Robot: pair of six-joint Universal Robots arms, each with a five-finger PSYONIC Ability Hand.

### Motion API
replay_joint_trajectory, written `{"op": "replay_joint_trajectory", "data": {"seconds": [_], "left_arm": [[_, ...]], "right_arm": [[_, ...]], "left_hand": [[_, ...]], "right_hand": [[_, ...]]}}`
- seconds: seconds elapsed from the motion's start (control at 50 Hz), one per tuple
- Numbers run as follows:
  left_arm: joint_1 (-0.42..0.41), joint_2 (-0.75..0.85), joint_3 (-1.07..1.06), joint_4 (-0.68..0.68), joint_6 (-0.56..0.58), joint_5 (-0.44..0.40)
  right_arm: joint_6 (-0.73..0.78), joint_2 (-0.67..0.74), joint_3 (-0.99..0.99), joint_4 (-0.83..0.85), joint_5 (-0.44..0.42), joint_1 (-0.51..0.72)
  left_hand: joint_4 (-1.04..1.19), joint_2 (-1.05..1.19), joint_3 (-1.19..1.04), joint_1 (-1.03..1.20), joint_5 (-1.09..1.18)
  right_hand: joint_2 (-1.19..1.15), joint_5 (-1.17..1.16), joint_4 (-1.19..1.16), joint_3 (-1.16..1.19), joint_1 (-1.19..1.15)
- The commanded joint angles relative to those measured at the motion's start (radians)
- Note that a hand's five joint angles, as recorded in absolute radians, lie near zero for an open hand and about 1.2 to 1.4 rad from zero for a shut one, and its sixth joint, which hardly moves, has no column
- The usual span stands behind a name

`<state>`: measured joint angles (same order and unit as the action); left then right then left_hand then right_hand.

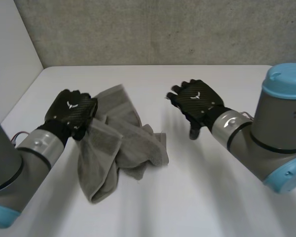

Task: Fold the towel.

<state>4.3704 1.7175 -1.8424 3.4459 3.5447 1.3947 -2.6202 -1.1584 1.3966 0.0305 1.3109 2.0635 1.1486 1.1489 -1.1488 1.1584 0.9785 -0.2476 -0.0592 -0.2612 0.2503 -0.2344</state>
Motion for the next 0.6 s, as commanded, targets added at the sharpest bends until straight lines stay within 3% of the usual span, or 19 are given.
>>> {"op": "replay_joint_trajectory", "data": {"seconds": [0.02, 0.08, 0.18, 0.4, 0.52, 0.58, 0.6], "left_arm": [[0.044, -0.081, -0.136, -0.002, 0.000, -0.077], [0.047, -0.102, -0.169, -0.001, 0.000, -0.089], [0.066, -0.188, -0.283, 0.018, 0.002, -0.118], [0.110, -0.225, -0.399, 0.125, 0.005, -0.120], [0.149, -0.222, -0.439, 0.183, 0.005, -0.123], [0.153, -0.217, -0.456, 0.211, 0.005, -0.138], [0.155, -0.214, -0.462, 0.220, 0.005, -0.151]], "right_arm": [[-0.228, 0.080, -0.114, 0.029, -0.038, 0.062], [-0.271, 0.123, -0.183, 0.017, -0.067, 0.075], [-0.287, 0.190, -0.289, -0.035, -0.117, 0.096], [-0.281, 0.446, -0.588, -0.349, -0.137, 0.176], [-0.284, 0.497, -0.613, -0.351, -0.117, 0.202], [-0.287, 0.514, -0.613, -0.350, -0.099, 0.222], [-0.285, 0.517, -0.614, -0.343, -0.085, 0.233]], "left_hand": [[0.087, 0.087, -0.087, 0.077, 0.083], [0.016, 0.016, -0.016, 0.006, 0.012], [-0.409, -0.409, 0.409, -0.419, -0.413], [-0.504, -0.504, 0.504, -0.513, -0.508], [-0.530, -0.530, 0.530, -0.540, -0.534], [-0.471, -0.472, 0.471, -0.481, -0.476], [-0.349, -0.349, 0.349, -0.359, -0.354]], "right_hand": [[0.073, 0.059, 0.087, -0.076, 0.060], [0.073, 0.059, 0.087, -0.076, 0.060], [0.073, 0.059, 0.087, -0.076, 0.060], [0.073, 0.059, 0.087, -0.076, 0.060], [0.073, 0.059, 0.087, -0.076, 0.060], [0.073, 0.059, 0.087, -0.076, 0.060], [-0.021, -0.035, -0.008, 0.019, -0.034]]}}
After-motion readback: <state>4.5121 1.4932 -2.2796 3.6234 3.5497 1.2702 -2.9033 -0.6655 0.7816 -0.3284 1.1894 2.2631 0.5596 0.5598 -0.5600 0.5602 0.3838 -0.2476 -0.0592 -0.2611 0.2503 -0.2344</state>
